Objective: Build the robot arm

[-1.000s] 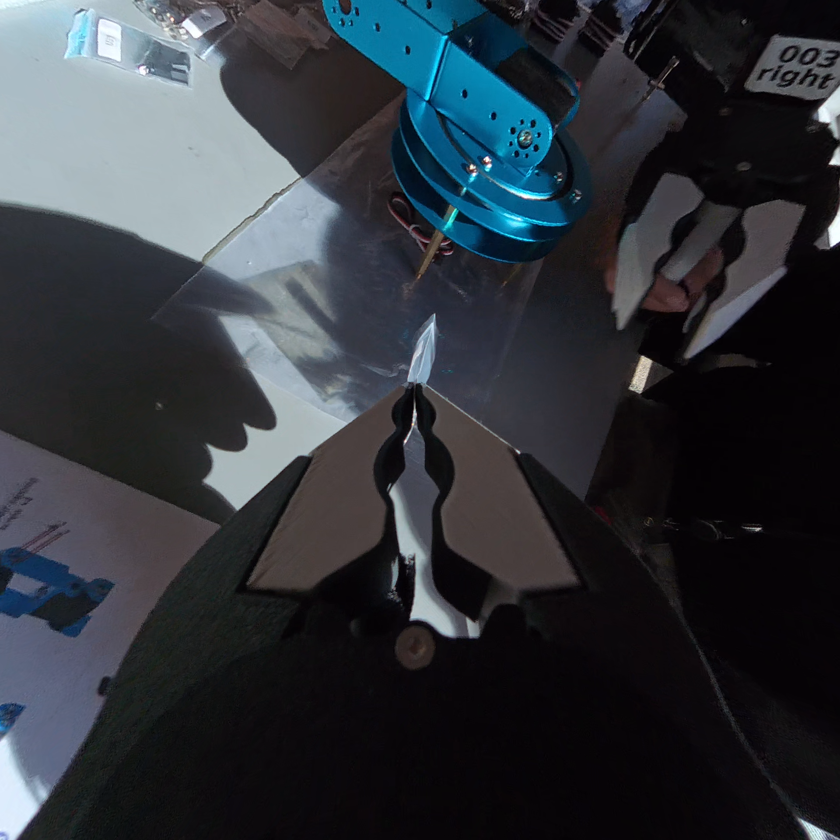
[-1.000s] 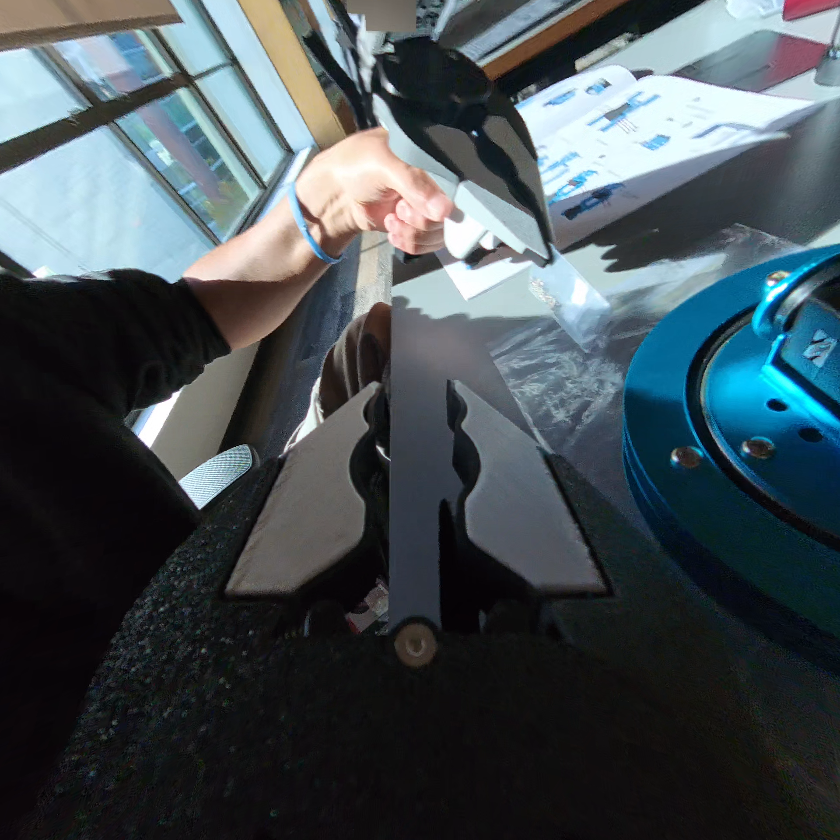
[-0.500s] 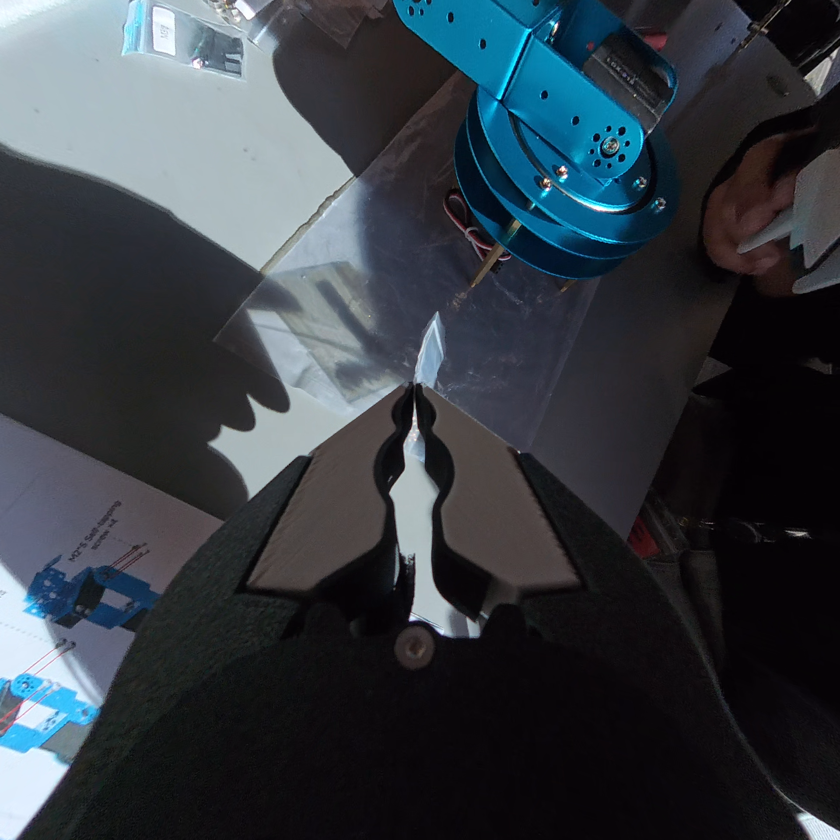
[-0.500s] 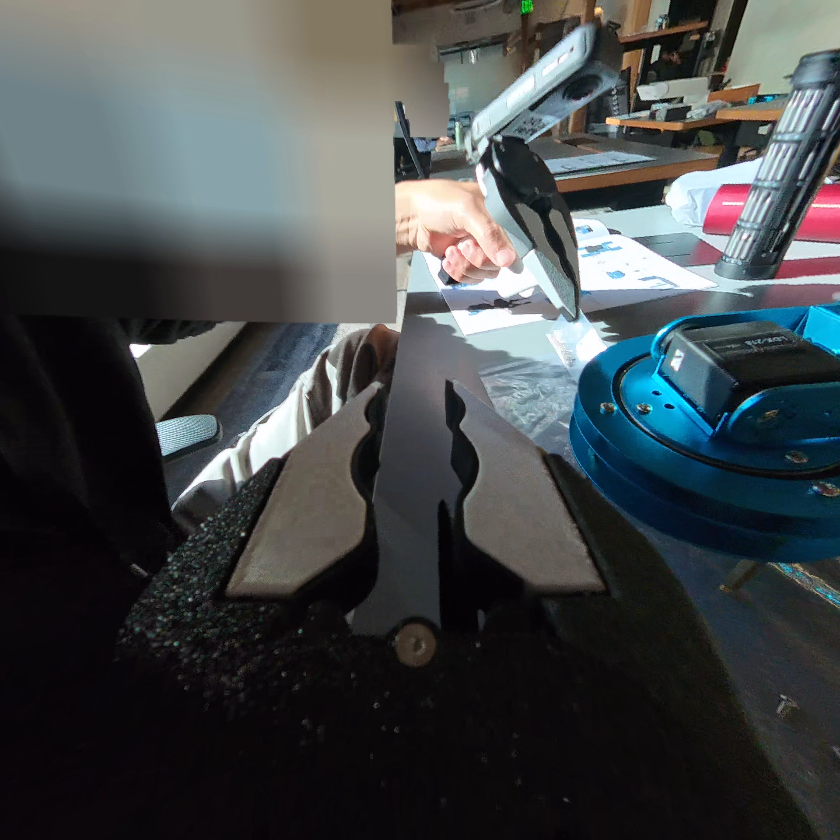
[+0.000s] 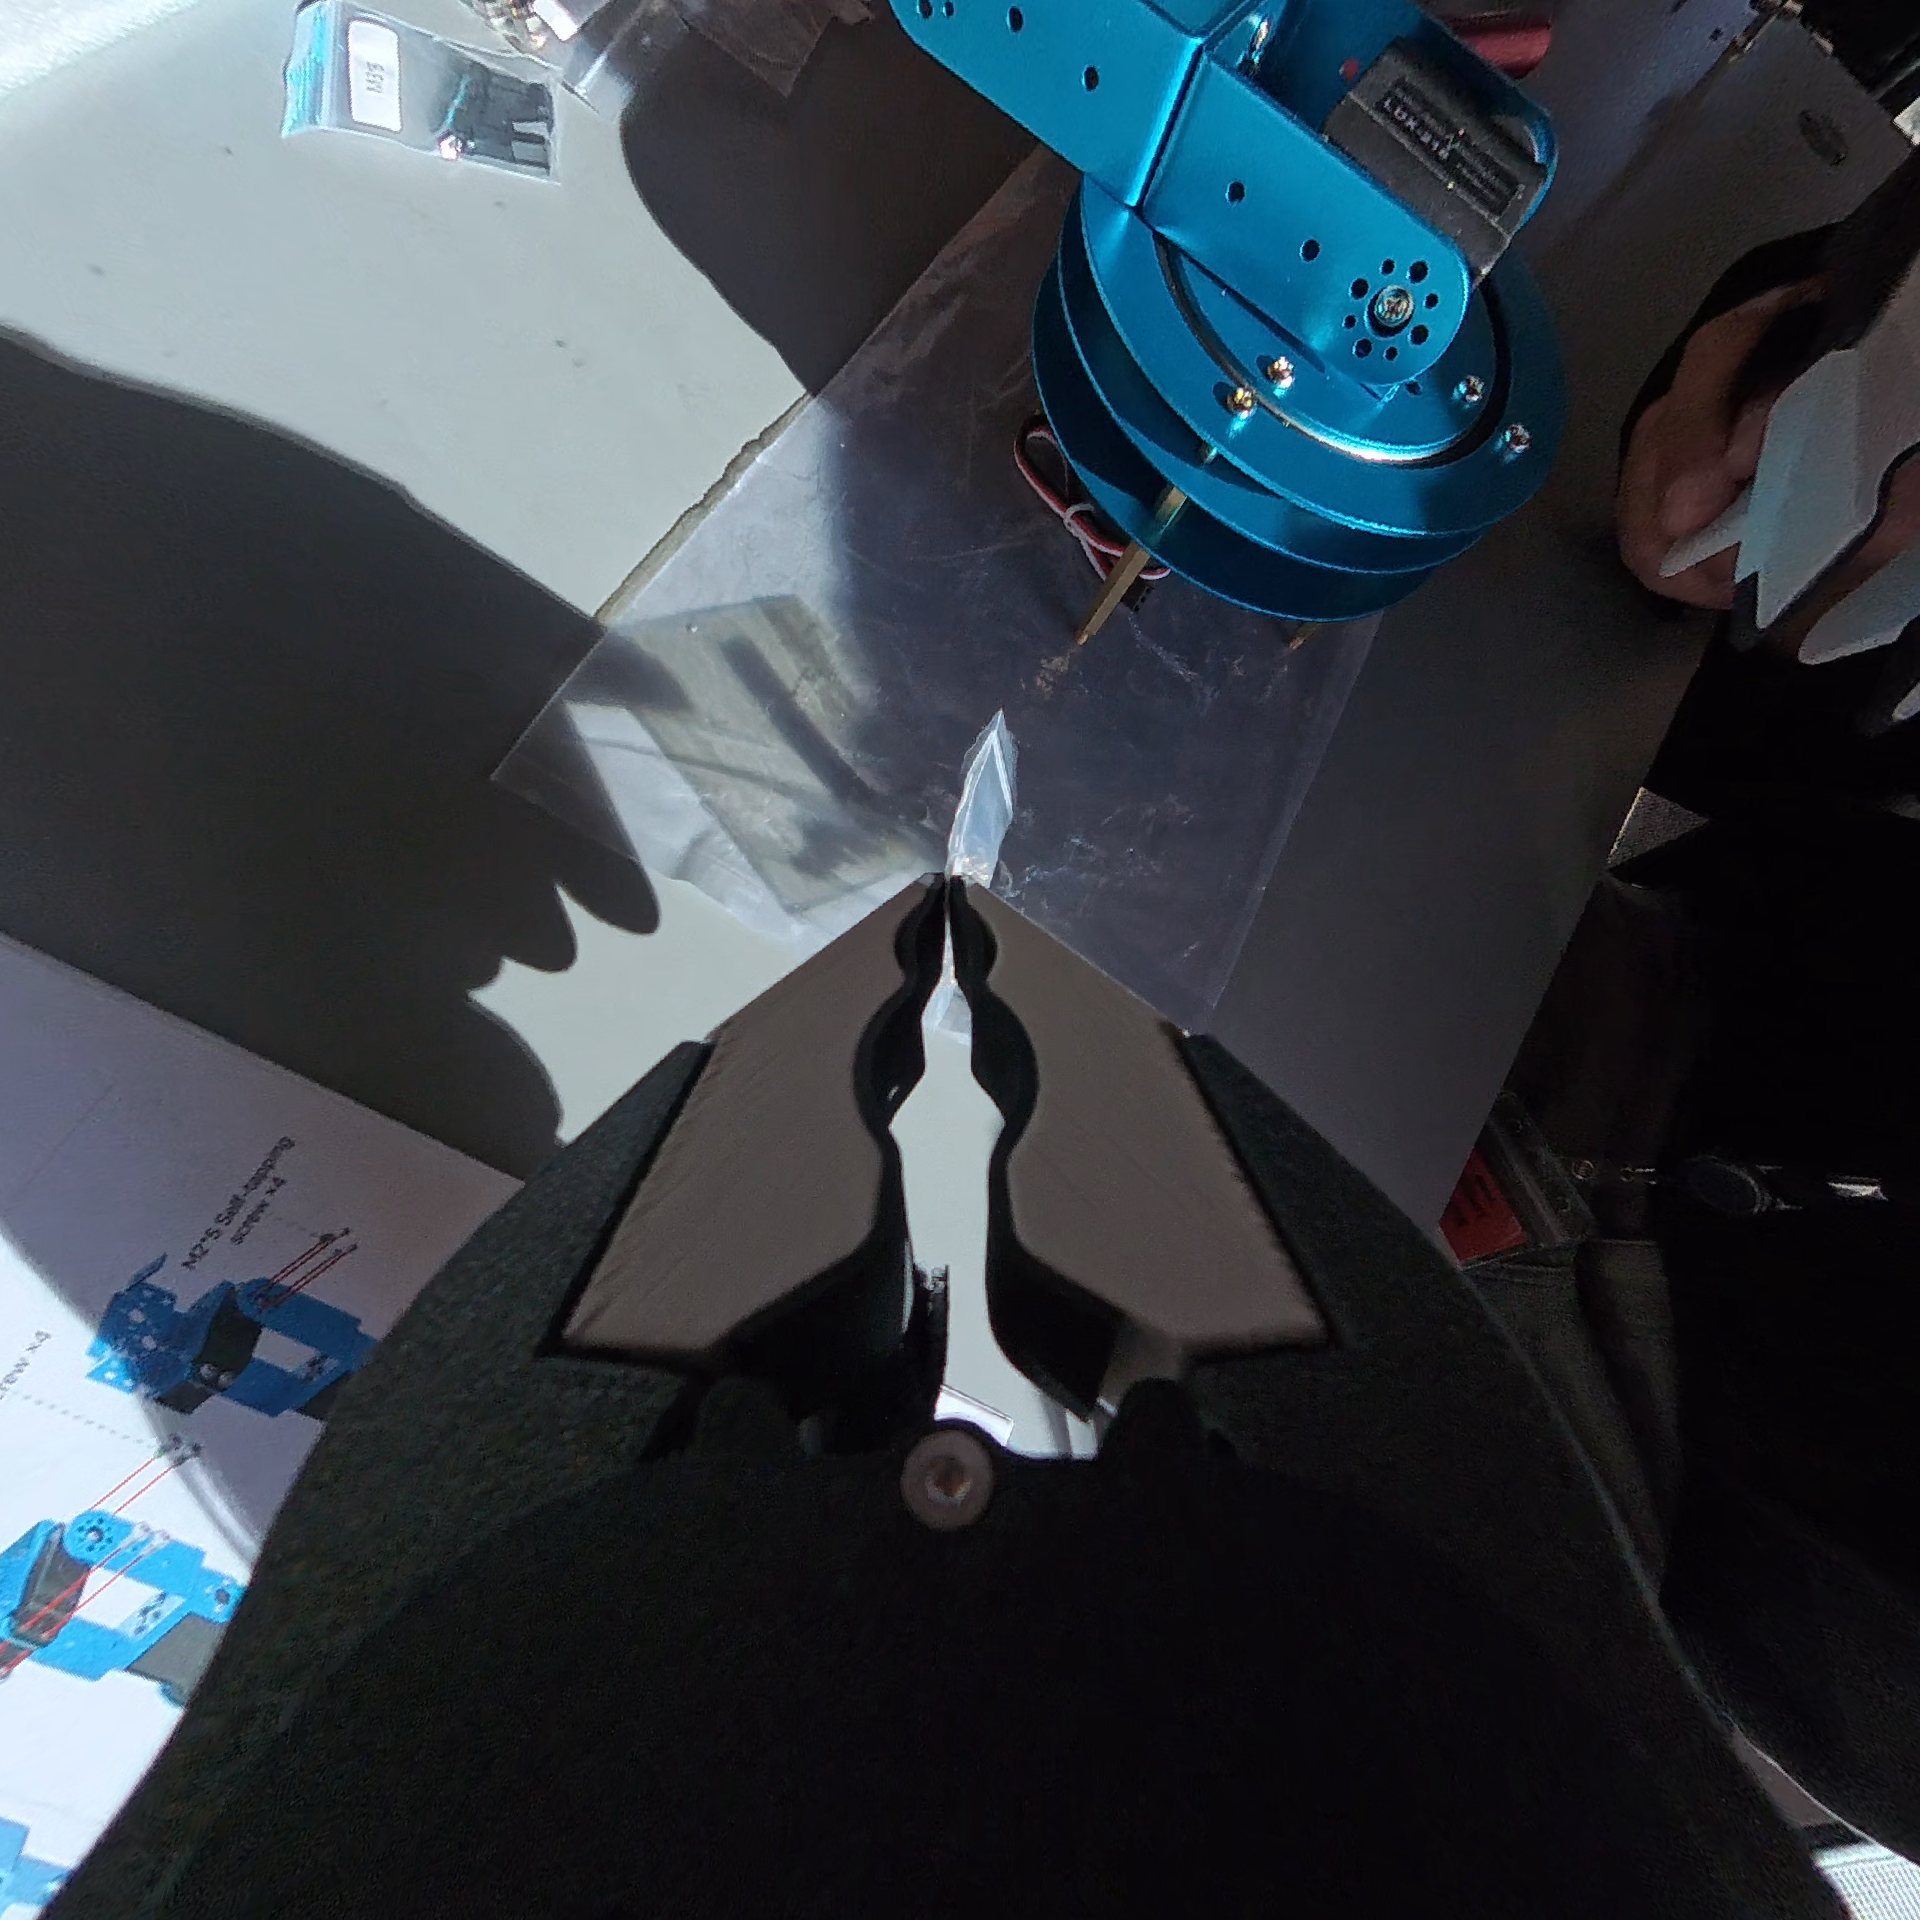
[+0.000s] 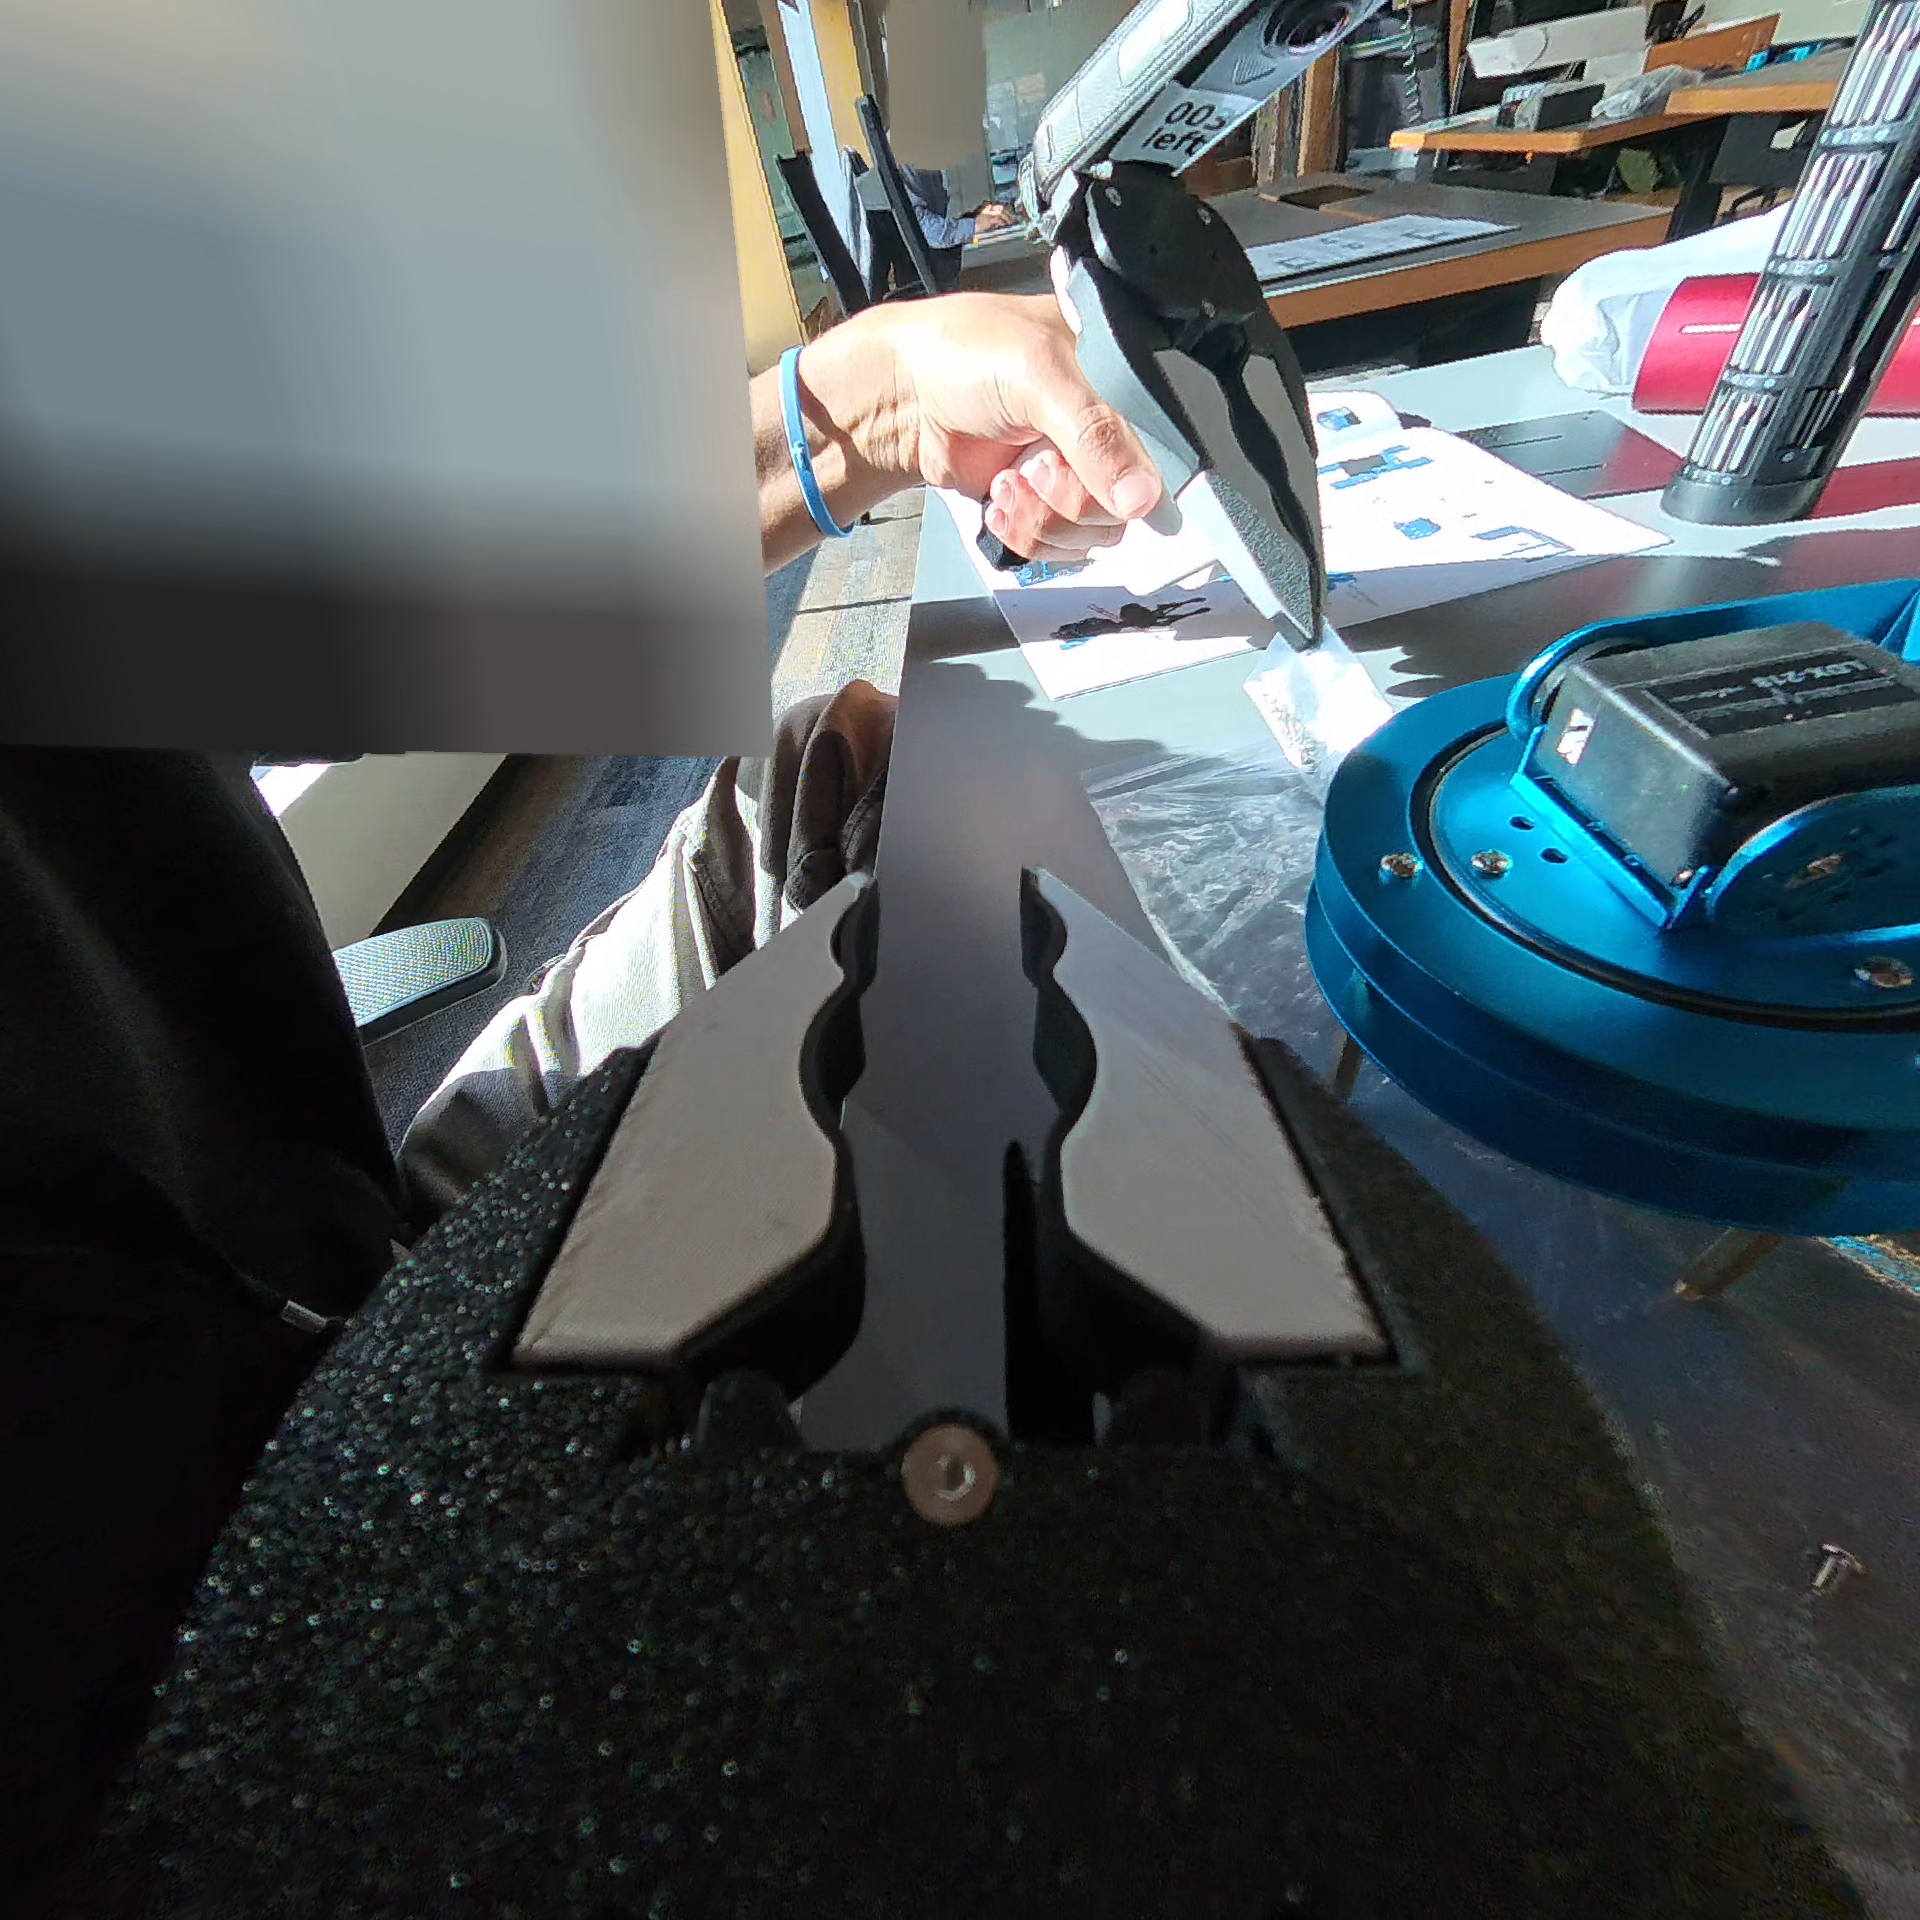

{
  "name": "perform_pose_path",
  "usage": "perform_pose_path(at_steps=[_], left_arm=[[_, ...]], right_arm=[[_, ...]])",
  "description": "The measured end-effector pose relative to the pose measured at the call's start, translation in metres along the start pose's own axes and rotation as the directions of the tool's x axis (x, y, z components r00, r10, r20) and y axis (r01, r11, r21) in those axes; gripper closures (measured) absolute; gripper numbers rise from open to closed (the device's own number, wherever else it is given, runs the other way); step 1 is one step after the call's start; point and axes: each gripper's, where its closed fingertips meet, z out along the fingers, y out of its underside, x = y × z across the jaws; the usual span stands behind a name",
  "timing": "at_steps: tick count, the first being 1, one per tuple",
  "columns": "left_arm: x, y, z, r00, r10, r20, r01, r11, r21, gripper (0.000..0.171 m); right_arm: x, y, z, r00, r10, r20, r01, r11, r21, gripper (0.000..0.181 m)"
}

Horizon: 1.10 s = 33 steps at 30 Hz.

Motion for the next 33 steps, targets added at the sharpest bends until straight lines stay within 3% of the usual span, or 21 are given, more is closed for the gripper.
perform_pose_path(at_steps=[33], left_arm=[[-0.001, 0.011, -0.006, 1.000, 0.021, -0.004, -0.021, 1.000, -0.013, 0.171]], right_arm=[[0.001, 0.004, 0.003, 1.000, 0.002, 0.002, -0.002, 1.000, -0.026, 0.155]])
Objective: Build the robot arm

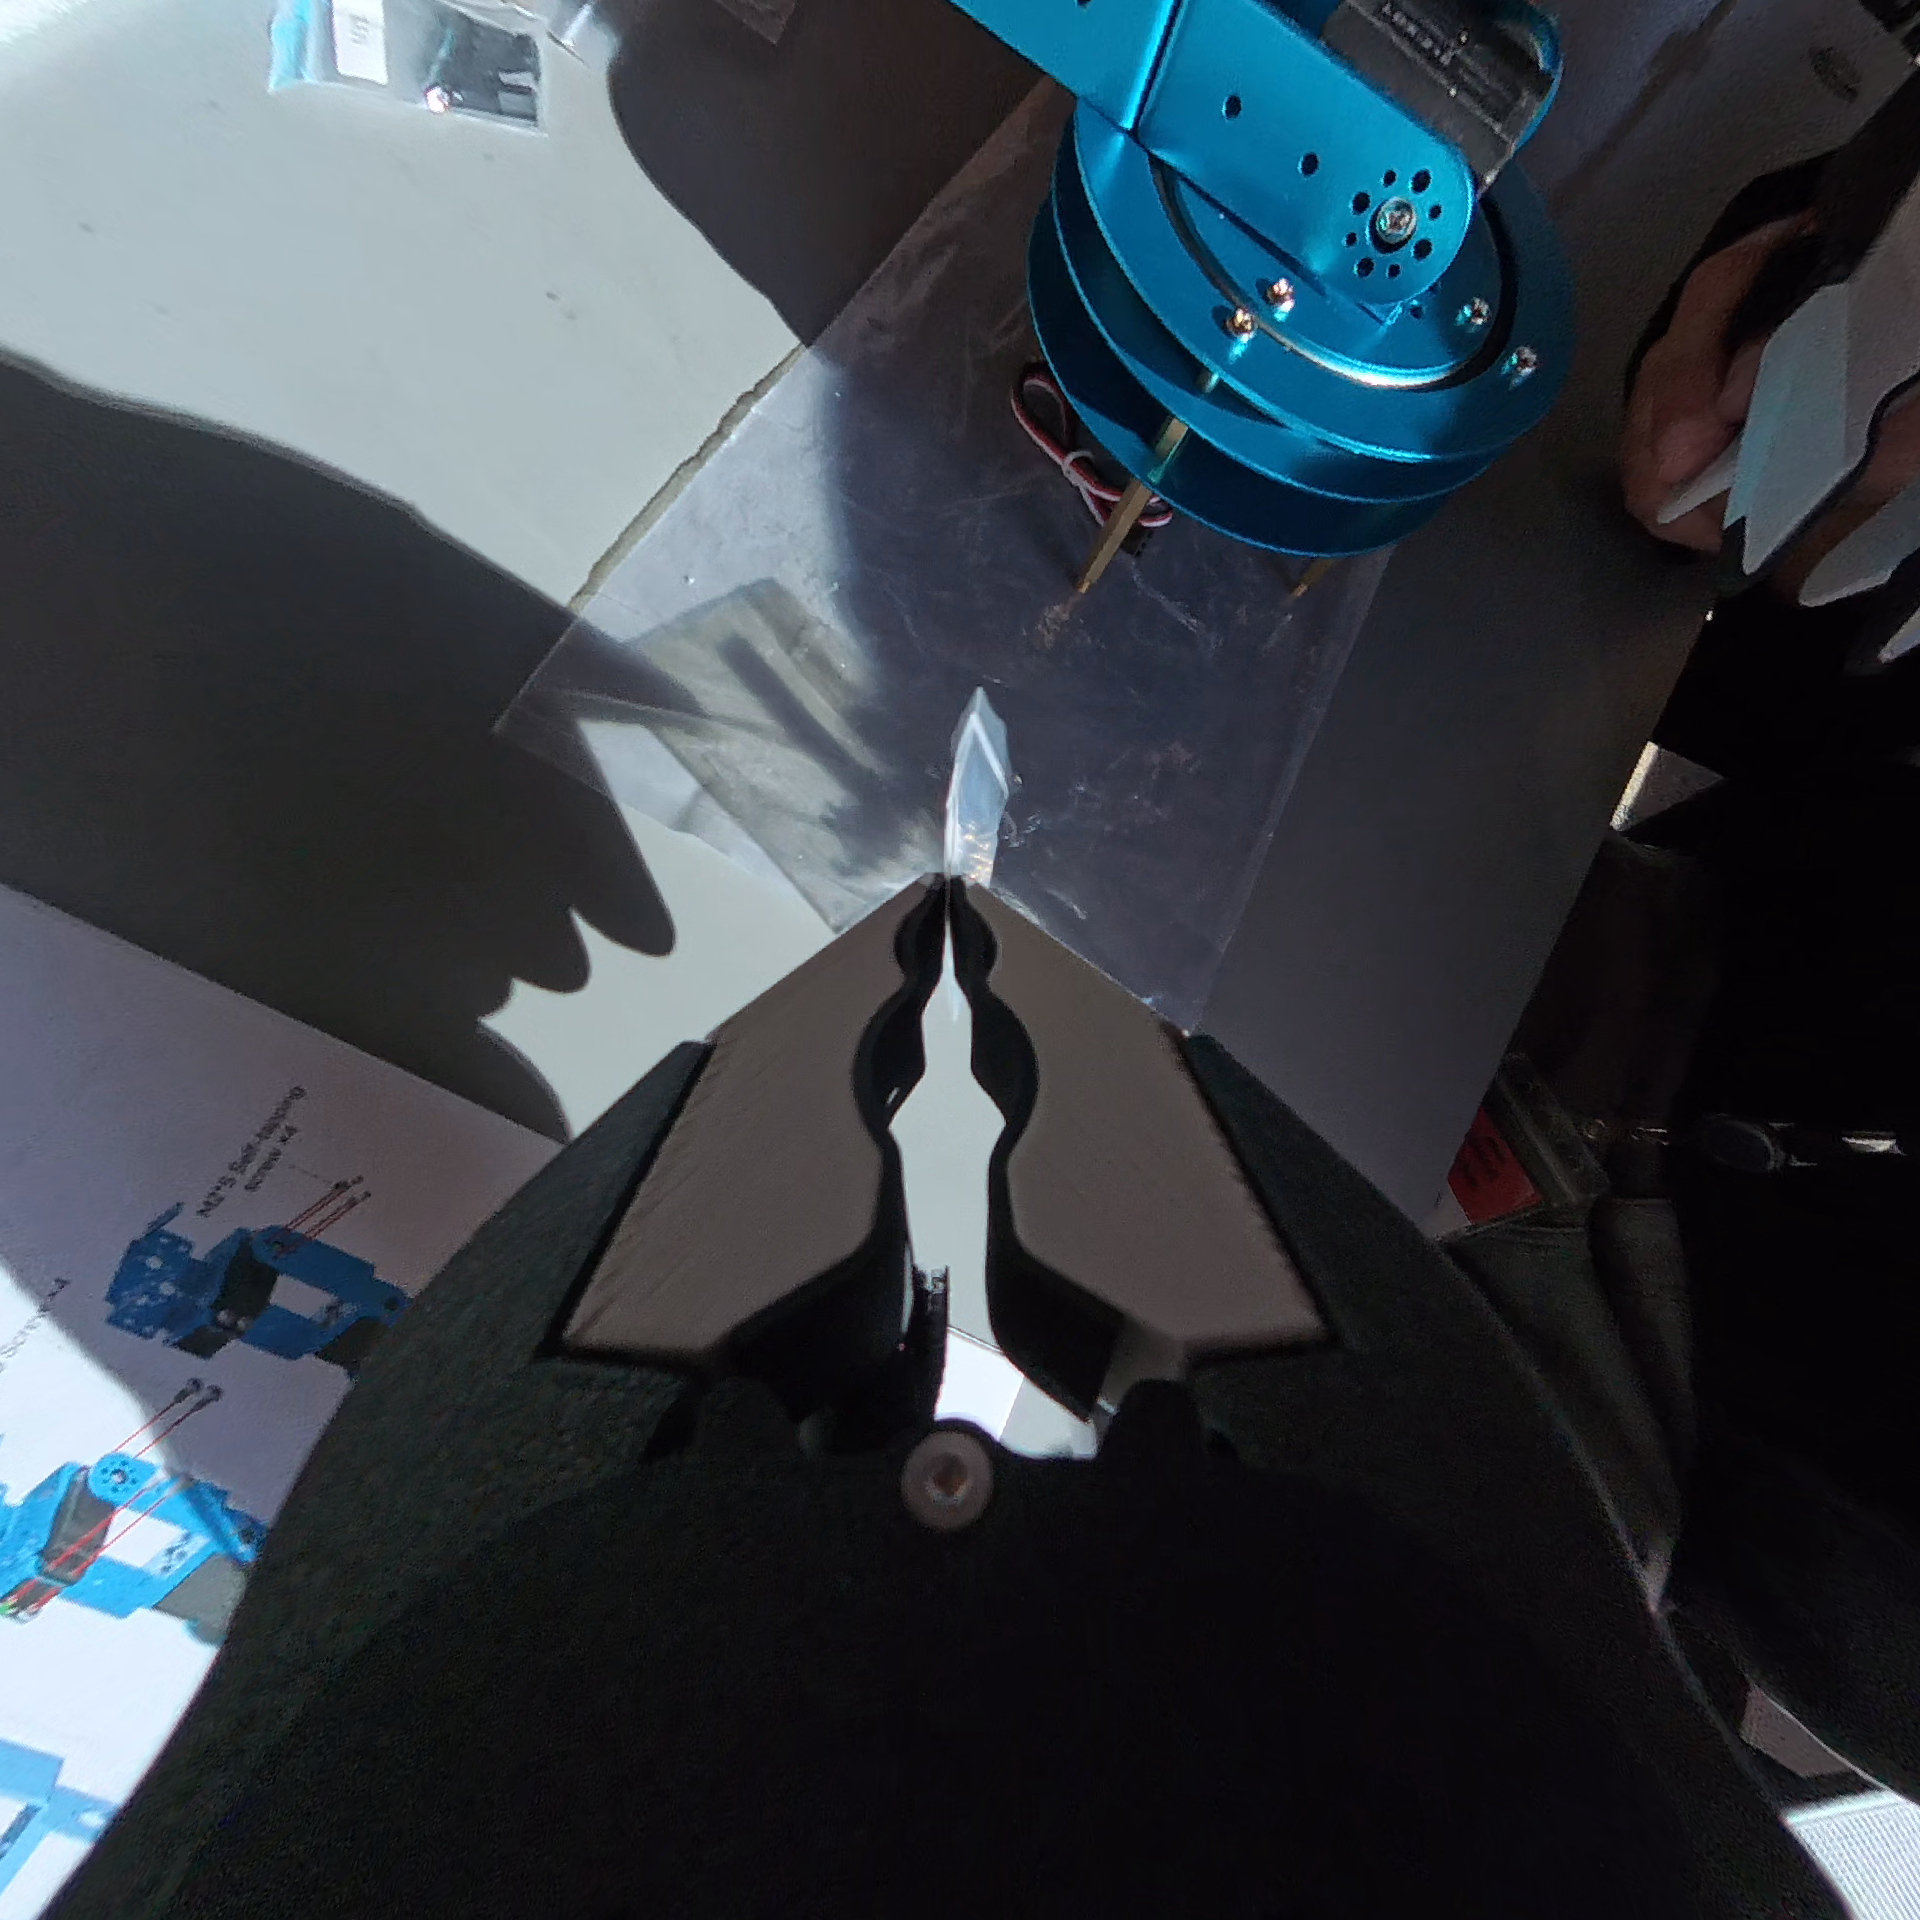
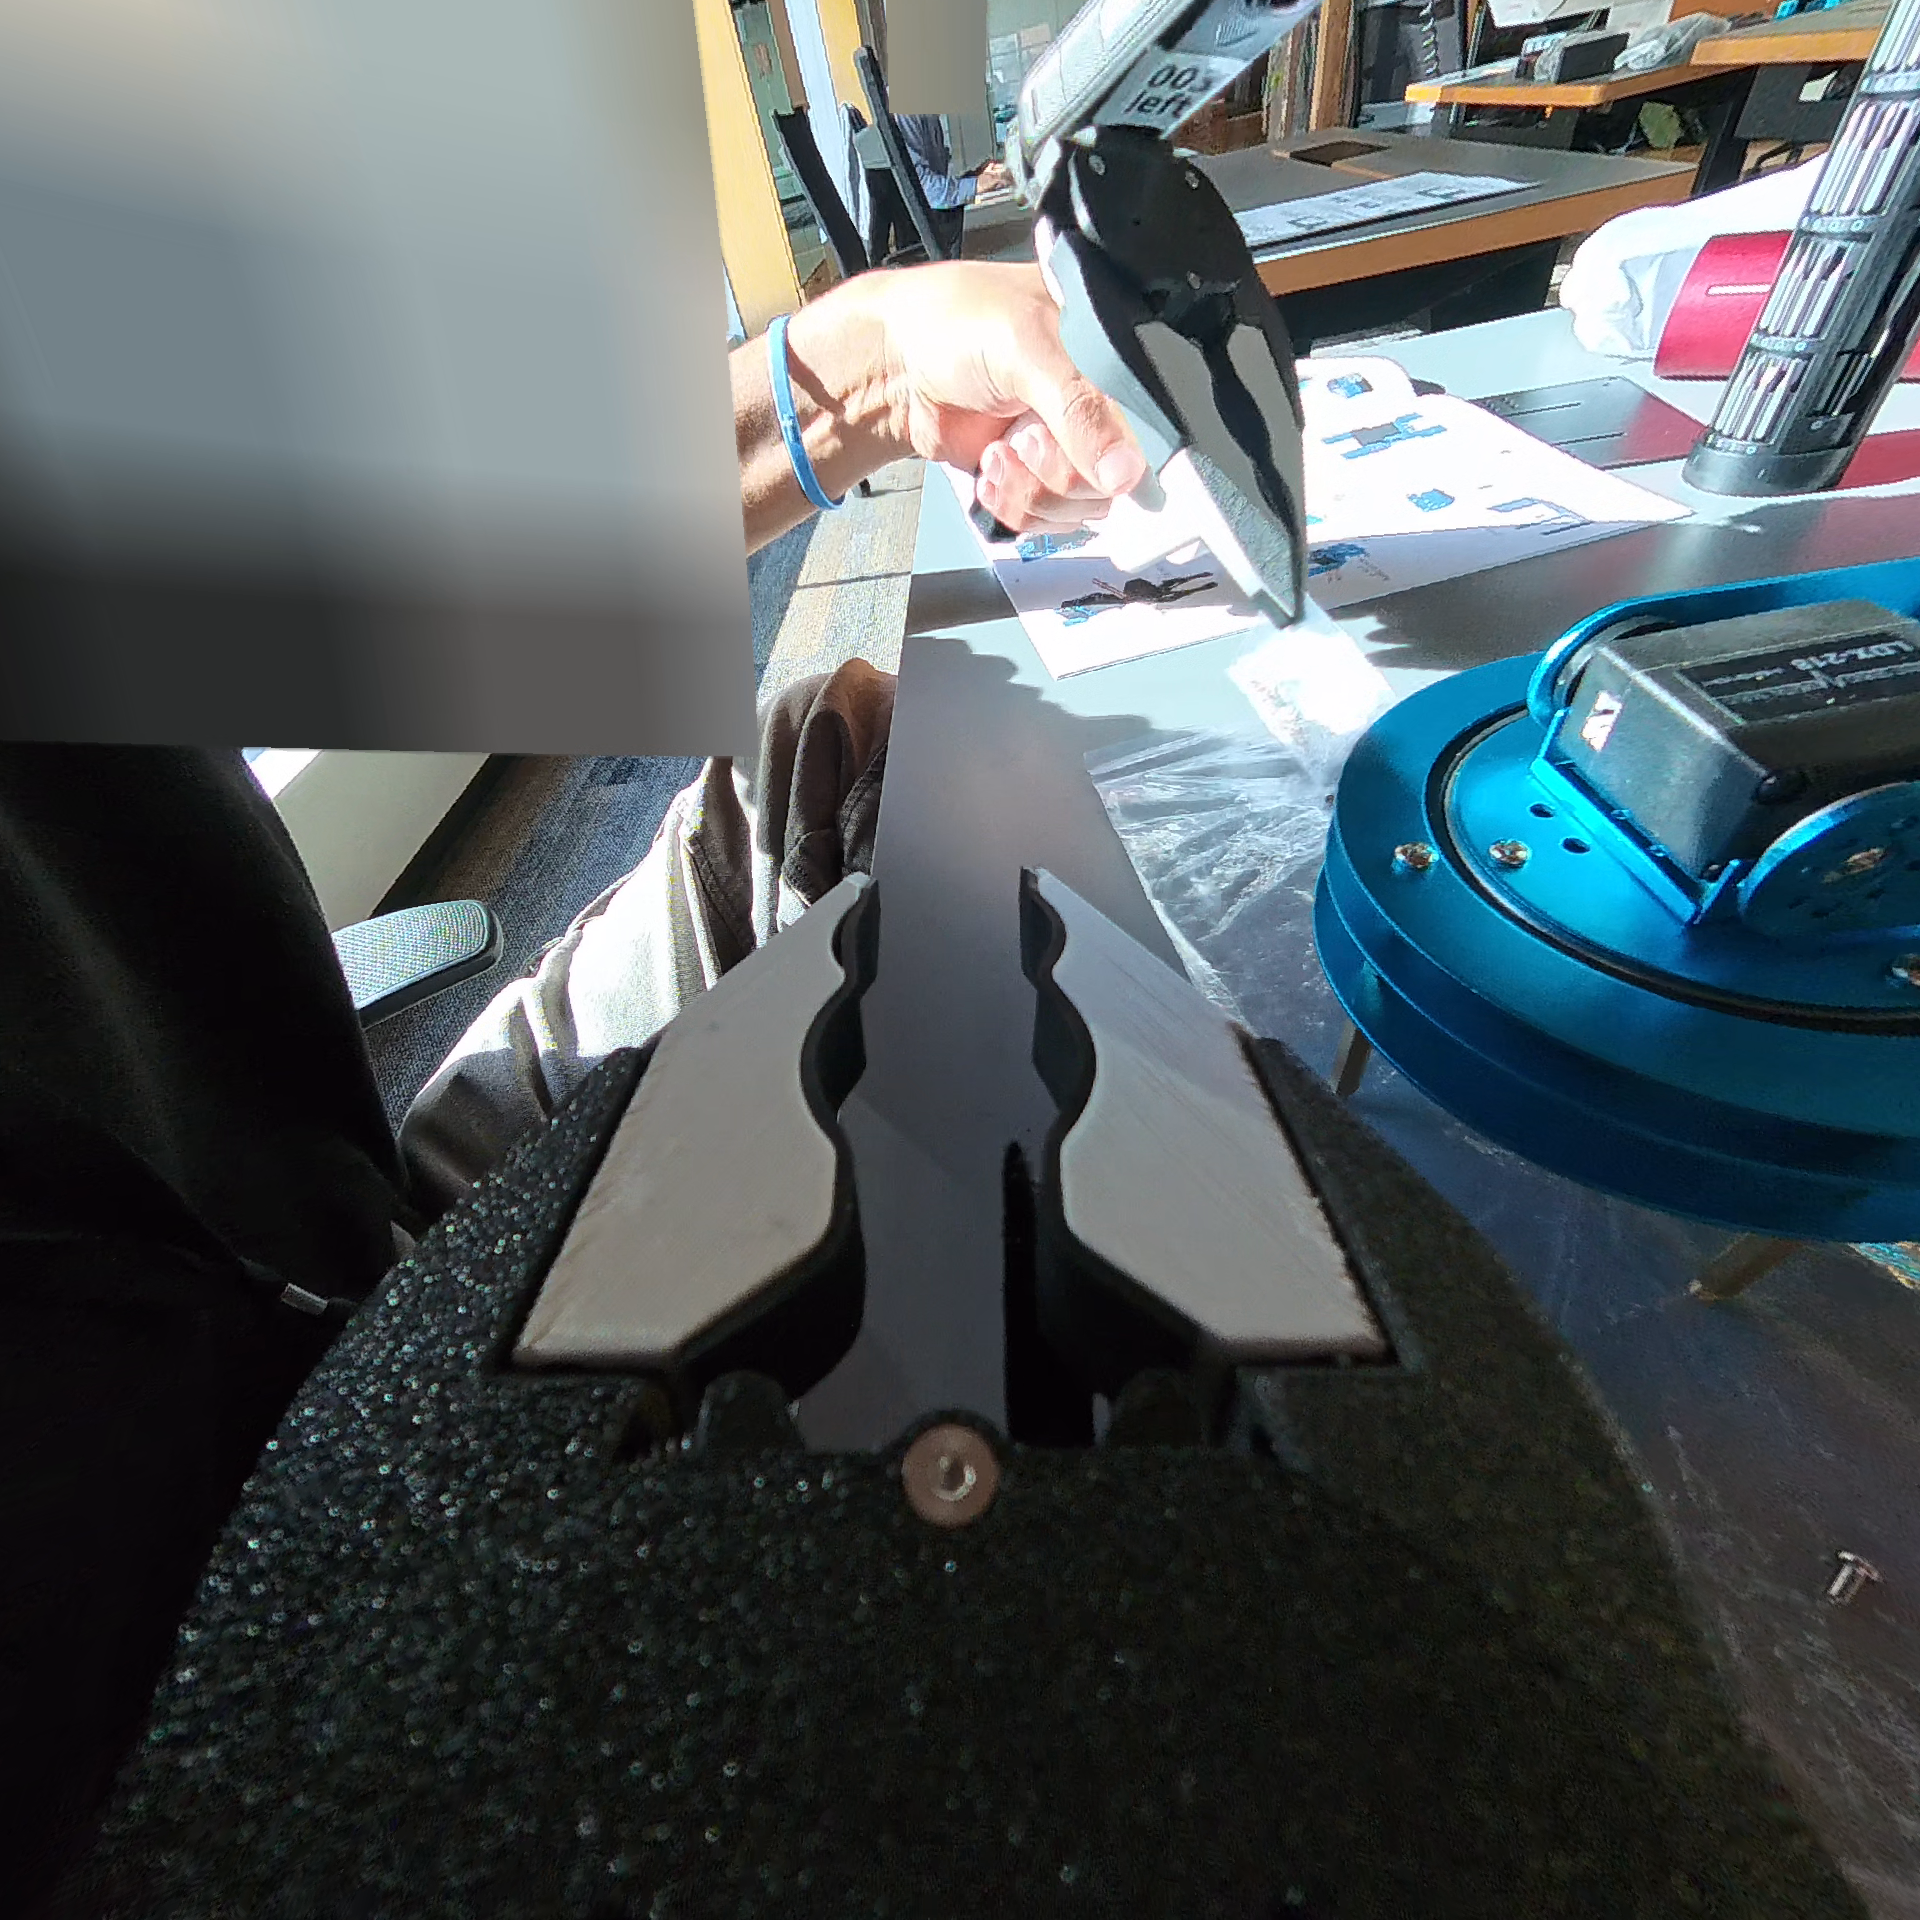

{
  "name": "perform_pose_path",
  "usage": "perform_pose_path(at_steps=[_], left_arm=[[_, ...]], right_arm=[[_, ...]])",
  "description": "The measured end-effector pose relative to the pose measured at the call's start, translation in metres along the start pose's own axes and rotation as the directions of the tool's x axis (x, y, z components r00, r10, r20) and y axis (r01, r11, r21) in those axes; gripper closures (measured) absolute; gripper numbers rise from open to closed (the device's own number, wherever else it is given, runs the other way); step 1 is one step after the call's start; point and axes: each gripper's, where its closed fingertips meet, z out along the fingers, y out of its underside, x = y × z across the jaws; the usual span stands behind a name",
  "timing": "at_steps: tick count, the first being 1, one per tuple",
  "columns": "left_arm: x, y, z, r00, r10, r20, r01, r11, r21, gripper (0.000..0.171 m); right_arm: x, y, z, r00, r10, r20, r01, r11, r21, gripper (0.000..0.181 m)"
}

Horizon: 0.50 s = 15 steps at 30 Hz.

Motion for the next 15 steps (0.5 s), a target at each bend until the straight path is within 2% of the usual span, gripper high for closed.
perform_pose_path(at_steps=[2, 8, 11, 13, 15], left_arm=[[-0.004, 0.003, 0.001, 0.999, 0.025, 0.035, -0.024, 0.999, -0.025, 0.171], [-0.003, 0.002, -0.002, 0.999, 0.035, 0.034, -0.034, 0.999, -0.015, 0.171], [0.002, 0.005, 0.000, 0.999, 0.031, 0.006, -0.031, 0.999, -0.014, 0.171], [0.000, 0.009, 0.000, 0.995, 0.091, 0.031, -0.090, 0.995, -0.033, 0.171], [0.005, 0.008, -0.003, 0.991, 0.134, 0.007, -0.134, 0.991, -0.018, 0.171]], right_arm=[[0.000, 0.000, 0.000, 1.000, 0.002, 0.002, -0.002, 1.000, -0.002, 0.155], [0.001, 0.001, 0.001, 1.000, 0.003, -0.001, -0.003, 1.000, -0.006, 0.155], [0.008, -0.005, 0.002, 0.999, 0.009, -0.043, -0.008, 1.000, 0.023, 0.149], [0.012, -0.014, 0.013, 0.997, -0.008, -0.074, 0.012, 0.999, 0.050, 0.136], [0.013, -0.016, 0.037, 0.995, -0.030, -0.099, 0.031, 1.000, 0.007, 0.113]])
